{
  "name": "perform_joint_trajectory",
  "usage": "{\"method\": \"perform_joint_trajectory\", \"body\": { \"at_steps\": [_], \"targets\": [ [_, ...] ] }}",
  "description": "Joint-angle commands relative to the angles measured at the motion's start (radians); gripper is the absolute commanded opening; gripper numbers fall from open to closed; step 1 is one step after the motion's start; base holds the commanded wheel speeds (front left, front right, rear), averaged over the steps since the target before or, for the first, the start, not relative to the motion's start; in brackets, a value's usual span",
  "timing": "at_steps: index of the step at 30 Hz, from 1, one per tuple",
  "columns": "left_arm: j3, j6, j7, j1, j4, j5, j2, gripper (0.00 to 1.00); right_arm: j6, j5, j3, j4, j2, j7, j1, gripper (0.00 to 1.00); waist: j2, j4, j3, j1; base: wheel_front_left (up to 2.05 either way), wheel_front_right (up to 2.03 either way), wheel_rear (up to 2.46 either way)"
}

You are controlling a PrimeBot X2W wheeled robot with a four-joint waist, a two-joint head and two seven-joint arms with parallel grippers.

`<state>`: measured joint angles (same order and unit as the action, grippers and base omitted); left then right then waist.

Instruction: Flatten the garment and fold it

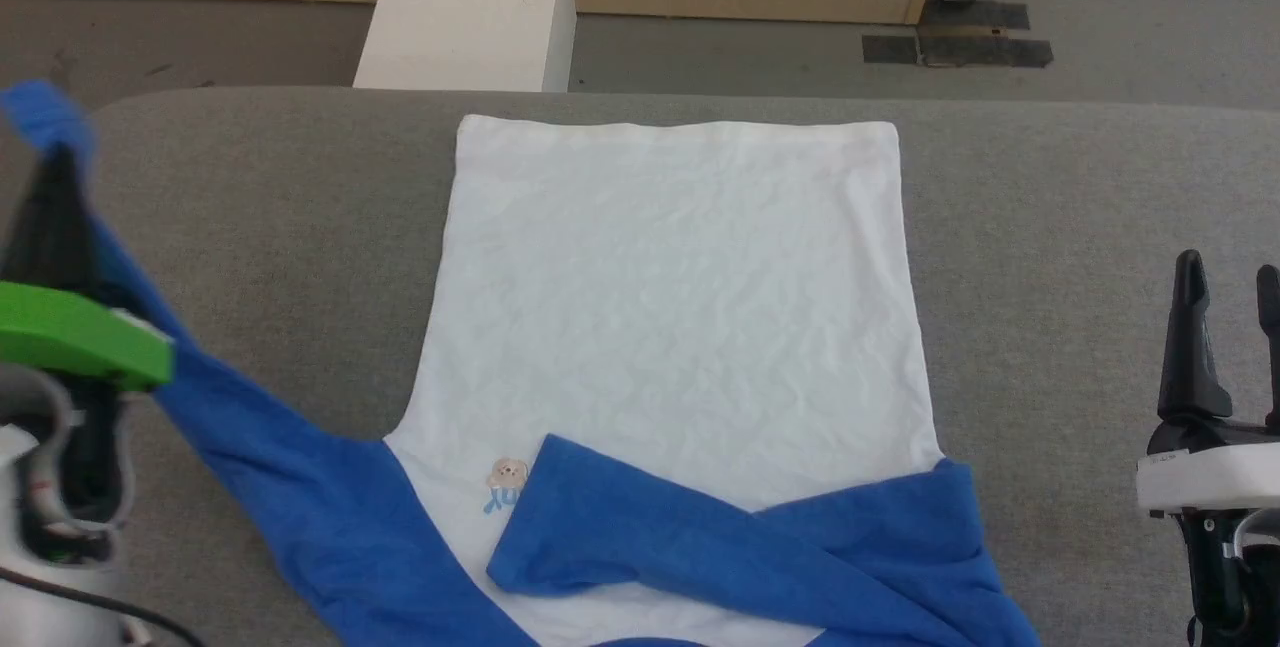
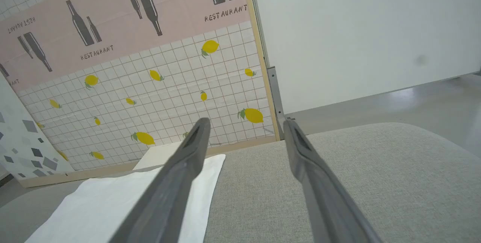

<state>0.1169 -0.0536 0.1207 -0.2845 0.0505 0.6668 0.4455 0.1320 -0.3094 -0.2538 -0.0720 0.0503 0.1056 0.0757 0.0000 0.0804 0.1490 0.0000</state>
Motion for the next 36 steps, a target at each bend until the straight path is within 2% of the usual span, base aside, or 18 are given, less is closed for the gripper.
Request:
{"method": "perform_joint_trajectory", "body": {
  "at_steps": [1,4,6,9,15,19,23,24,25,26,28,32,36],
  "targets": [
    [-0.056,-0.011,0.022,0.014,0.057,-0.024,-0.036,0.00,-0.001,-0.003,0.001,0.000,0.000,-0.002,-0.016,1.00,0.0000,0.015,-0.024,0.0000,0.00,0.00,0.00],
    [-0.198,-0.023,0.074,-0.004,0.132,-0.061,-0.108,0.00,-0.001,-0.007,0.006,-0.001,0.000,-0.005,-0.019,1.00,0.0000,0.014,-0.032,0.0000,0.00,0.00,0.00],
    [-0.295,-0.014,0.104,-0.018,0.136,-0.081,-0.156,0.00,-0.001,-0.009,0.011,0.000,0.000,-0.006,-0.019,1.00,0.0000,0.010,-0.035,0.0000,0.00,0.00,0.00],
    [-0.429,0.021,0.127,-0.033,0.085,-0.095,-0.228,0.00,-0.001,-0.013,0.022,-0.002,0.000,-0.006,-0.022,1.00,0.0000,-0.004,-0.033,0.0000,0.00,0.00,0.00],
    [-0.671,0.114,0.155,-0.039,-0.101,-0.149,-0.322,0.00,-0.001,-0.017,0.035,0.003,0.000,-0.005,-0.036,1.00,0.0000,-0.038,-0.025,0.0000,0.00,0.00,0.00],
    [-0.808,0.154,0.187,-0.020,-0.207,-0.163,-0.347,0.00,-0.001,-0.021,0.035,0.010,0.000,0.003,-0.039,1.00,0.0000,-0.056,-0.017,0.0000,0.00,0.00,0.00],
    [-0.916,0.175,0.266,-0.013,-0.289,-0.151,-0.335,0.00,-0.001,-0.023,0.036,0.013,0.000,0.009,-0.040,1.00,0.0000,-0.063,-0.012,0.0000,0.00,0.00,0.00],
    [-0.937,0.177,0.296,-0.012,-0.300,-0.139,-0.330,0.03,-0.001,-0.024,0.036,0.014,0.000,0.011,-0.040,1.00,0.0000,-0.063,-0.013,0.0000,0.00,0.00,0.00],
    [-0.957,0.180,0.332,-0.010,-0.306,-0.114,-0.326,0.38,-0.001,-0.024,0.034,0.015,0.000,0.012,-0.040,1.00,0.0000,-0.062,-0.013,0.0000,0.00,0.00,0.00],
    [-0.966,0.181,0.352,-0.011,-0.303,-0.093,-0.323,1.00,-0.001,-0.024,0.032,0.015,0.000,0.013,-0.040,1.00,0.0000,-0.059,-0.014,0.0000,0.00,0.00,0.00],
    [-0.961,0.182,0.365,-0.020,-0.284,-0.051,-0.314,1.00,-0.001,-0.024,0.031,0.019,0.000,0.015,-0.040,1.00,0.0000,-0.054,-0.018,0.0000,0.00,0.00,0.00],
    [-0.854,0.179,0.306,-0.041,-0.212,0.039,-0.302,1.00,-0.001,-0.025,0.039,0.025,0.000,0.016,-0.040,1.00,0.0000,-0.044,-0.033,0.0000,0.00,0.00,0.00],
    [-0.671,0.115,0.148,-0.068,-0.150,0.053,-0.253,1.00,-0.001,-0.024,0.050,0.024,0.000,0.011,-0.038,1.00,0.0000,-0.041,-0.042,0.0000,0.00,0.00,0.00]
  ]
}}
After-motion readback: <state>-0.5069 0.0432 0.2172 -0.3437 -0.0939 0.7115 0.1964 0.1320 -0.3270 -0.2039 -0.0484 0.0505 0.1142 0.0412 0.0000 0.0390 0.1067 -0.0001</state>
